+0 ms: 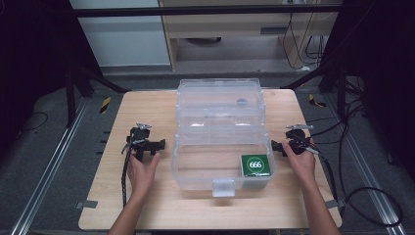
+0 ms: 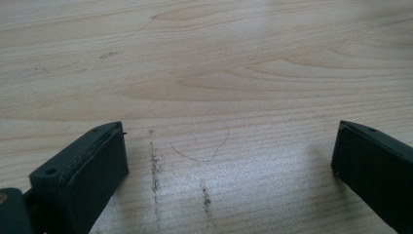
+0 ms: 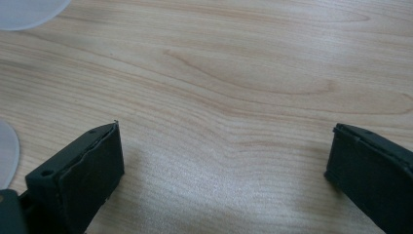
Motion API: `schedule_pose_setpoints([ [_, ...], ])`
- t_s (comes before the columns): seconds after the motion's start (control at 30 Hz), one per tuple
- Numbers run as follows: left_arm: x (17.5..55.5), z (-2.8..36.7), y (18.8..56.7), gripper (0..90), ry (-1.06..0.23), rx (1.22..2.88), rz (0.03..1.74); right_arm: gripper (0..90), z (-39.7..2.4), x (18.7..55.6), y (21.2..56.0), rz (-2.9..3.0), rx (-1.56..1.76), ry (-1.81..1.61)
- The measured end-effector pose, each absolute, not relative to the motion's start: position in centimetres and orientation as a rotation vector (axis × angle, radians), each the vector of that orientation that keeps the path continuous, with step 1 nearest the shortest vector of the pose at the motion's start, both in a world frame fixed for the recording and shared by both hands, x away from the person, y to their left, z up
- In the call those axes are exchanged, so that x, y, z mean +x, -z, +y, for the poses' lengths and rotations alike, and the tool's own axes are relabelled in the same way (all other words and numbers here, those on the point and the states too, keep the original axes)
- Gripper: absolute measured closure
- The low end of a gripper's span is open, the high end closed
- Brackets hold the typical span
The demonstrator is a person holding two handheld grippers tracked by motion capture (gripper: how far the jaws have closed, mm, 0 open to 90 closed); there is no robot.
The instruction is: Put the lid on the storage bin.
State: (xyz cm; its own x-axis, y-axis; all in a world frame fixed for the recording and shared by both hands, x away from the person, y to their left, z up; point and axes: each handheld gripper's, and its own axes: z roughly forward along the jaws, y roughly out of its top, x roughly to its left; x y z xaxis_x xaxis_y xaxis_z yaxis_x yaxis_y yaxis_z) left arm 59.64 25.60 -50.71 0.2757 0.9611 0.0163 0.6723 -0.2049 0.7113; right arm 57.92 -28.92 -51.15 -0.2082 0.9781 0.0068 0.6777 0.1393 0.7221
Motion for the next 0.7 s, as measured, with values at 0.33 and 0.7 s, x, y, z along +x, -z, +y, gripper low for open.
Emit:
schedule_pose_setpoints([
  [0.33,59.6,25.6,50.7,0.0,-0.63,1.959,1.466,13.5,-28.9,57.8,50.6,1.916,1.526,-0.803],
  [0.7,55.5,25.7,45.4,4.0,-0.615,2.021,1.175,11.0,-27.8,49.1,40.5,1.884,1.109,-0.425],
])
